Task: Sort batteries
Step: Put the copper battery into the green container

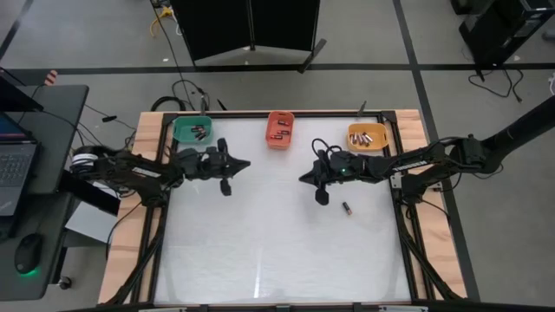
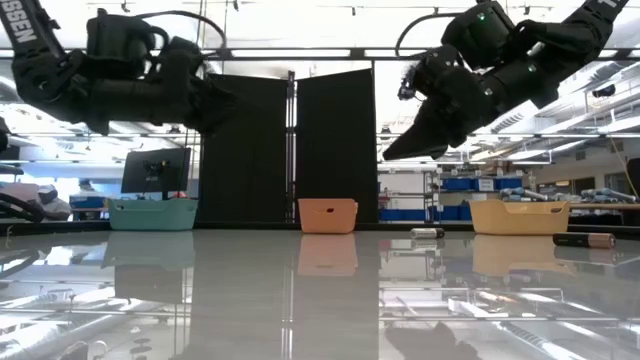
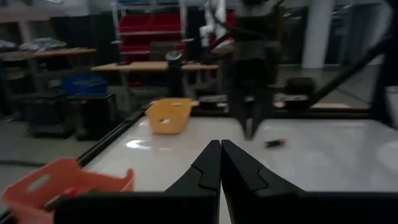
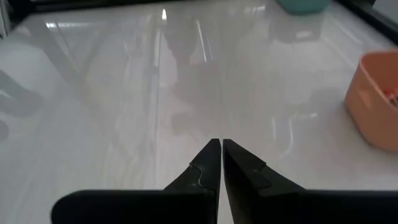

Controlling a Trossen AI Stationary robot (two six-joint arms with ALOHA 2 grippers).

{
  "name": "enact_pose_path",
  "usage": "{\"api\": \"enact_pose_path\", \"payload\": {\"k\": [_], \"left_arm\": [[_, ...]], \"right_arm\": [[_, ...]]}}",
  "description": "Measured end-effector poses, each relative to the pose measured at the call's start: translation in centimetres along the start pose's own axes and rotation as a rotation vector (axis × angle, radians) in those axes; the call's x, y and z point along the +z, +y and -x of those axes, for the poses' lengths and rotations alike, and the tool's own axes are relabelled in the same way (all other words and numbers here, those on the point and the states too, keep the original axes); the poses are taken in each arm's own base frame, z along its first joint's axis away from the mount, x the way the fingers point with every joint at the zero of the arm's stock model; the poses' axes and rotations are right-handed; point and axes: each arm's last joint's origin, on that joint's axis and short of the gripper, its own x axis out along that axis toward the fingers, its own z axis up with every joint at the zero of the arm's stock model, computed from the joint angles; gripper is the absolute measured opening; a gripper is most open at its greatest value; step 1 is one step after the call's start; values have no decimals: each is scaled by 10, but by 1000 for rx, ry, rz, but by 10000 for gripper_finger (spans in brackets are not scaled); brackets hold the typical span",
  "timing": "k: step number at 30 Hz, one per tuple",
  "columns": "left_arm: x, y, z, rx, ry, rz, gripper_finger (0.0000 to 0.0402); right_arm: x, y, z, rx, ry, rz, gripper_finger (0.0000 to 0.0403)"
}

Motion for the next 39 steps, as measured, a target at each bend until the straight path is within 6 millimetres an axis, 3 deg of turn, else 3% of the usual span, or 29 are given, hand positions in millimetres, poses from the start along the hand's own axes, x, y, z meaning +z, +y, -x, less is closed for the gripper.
{"api": "enact_pose_path", "payload": {"k": [6,11,17,24,31,39], "left_arm": [[8,-7,11,-155,-35,61,17],[17,-10,10,-273,41,129,17],[29,-10,-1,-313,295,141,17],[51,-9,-7,-290,585,75,17],[58,-17,-10,-268,507,-25,14],[41,-28,-2,-302,330,-59,12]], "right_arm": [[2,1,0,18,-25,10,29],[2,3,0,59,-21,13,14],[1,9,2,79,2,28,9],[-2,18,25,35,119,-4,10],[-7,36,54,-51,338,-104,10],[-1,58,70,-87,535,-283,18]]}}
